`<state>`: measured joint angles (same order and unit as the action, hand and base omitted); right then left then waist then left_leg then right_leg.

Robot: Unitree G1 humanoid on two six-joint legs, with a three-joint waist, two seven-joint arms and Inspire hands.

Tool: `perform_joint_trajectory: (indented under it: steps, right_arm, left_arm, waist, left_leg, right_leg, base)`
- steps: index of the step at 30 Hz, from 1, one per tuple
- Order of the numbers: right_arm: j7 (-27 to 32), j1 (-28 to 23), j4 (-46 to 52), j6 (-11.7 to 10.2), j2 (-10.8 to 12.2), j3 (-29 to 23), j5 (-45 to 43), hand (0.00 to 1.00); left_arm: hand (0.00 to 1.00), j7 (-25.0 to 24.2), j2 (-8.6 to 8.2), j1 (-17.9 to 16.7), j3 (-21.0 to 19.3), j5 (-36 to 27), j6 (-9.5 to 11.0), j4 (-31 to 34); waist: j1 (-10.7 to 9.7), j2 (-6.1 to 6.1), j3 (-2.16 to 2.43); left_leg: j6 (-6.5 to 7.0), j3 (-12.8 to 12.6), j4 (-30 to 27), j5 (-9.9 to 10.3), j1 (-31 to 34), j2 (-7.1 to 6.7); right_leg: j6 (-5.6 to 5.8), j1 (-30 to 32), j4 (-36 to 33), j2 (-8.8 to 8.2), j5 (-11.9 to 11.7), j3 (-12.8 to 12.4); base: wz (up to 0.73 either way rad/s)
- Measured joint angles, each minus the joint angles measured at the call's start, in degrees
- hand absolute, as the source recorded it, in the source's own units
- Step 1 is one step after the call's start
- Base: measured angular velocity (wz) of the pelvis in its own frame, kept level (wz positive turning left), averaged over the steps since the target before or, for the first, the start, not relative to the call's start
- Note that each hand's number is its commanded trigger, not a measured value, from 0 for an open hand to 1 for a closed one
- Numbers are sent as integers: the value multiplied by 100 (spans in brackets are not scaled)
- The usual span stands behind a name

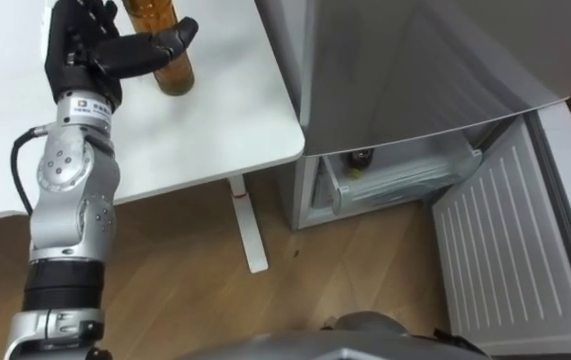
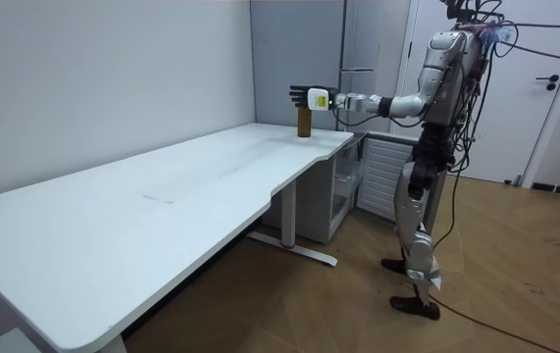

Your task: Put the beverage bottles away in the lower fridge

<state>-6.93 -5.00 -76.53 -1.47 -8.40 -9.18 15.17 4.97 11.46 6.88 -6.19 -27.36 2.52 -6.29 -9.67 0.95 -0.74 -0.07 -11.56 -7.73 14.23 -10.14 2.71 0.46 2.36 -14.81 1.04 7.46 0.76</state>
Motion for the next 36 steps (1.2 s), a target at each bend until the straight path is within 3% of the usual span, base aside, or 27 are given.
perform_joint_trajectory:
  steps: [8, 16, 26, 31, 36]
  right_arm:
    - [-25, -9, -25, 82, 0, 3, -8, 0]
    - [1, -64, -30, 284, -17, 5, -27, 0]
    - [95, -148, -164, 284, -18, 6, -212, 0]
    - [148, -166, -193, 294, -20, 2, -362, 0]
    - [199, -56, -144, 445, -47, 2, -563, 0]
  left_arm:
    - [0, 340, 47, 366, -67, -124, -99, -682]
    - [0, 562, 47, 461, -98, -129, -222, -681]
    - [0, 682, 58, 604, -70, -127, -222, -488]
    - [0, 708, 63, 605, -70, -122, -222, -492]
    - [0, 722, 90, 747, -80, -246, -286, -672]
  waist:
    - [-107, -25, -12]
    - [-119, -55, -9]
    - [-144, -144, 29]
    - [-220, -121, 10]
    - [-244, -25, -41]
  left_leg:
    - [2, -58, -5, -1, -36, -6]
    - [2, -113, -5, -2, -15, -14]
    - [2, -90, -5, -2, -28, -12]
    - [2, -90, -4, -2, -36, -14]
    - [2, -111, -2, -1, -16, -25]
  right_leg:
    - [1, -15, 35, 9, 1, -86]
    - [3, 75, 15, 31, 1, -184]
    - [3, 49, 41, 32, 0, -184]
    - [4, 43, 40, 33, -2, -197]
    - [15, 60, 34, 35, -9, -232]
  base:
    - [-5]
    - [-7]
    - [0]
    - [0]
    - [0]
